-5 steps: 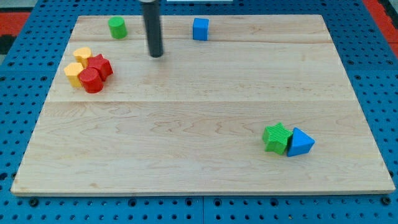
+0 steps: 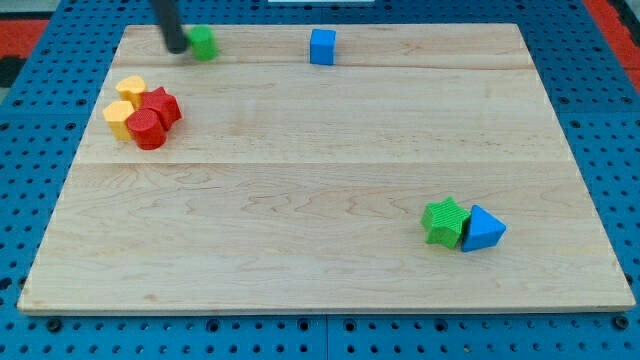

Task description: Push green circle near to blue cube

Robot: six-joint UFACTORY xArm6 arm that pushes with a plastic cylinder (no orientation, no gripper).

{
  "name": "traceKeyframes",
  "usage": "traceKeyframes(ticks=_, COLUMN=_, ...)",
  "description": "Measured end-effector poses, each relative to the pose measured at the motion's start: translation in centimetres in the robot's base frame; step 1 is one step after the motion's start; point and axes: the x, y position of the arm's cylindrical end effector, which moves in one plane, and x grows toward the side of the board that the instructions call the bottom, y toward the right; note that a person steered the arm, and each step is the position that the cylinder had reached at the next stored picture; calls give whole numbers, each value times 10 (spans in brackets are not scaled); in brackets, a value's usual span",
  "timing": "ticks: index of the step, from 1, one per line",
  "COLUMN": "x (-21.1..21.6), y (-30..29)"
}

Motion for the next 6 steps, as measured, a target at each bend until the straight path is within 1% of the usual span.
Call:
traceKeyframes(ticks=1, x=-12, y=15)
traceKeyframes(ticks=2, x=-20, y=-9)
traceKeyframes(ticks=3, x=-42, y=35)
traceKeyframes(ticks=4, x=-27, y=103)
traceKeyframes(ticks=6, x=-16, y=209)
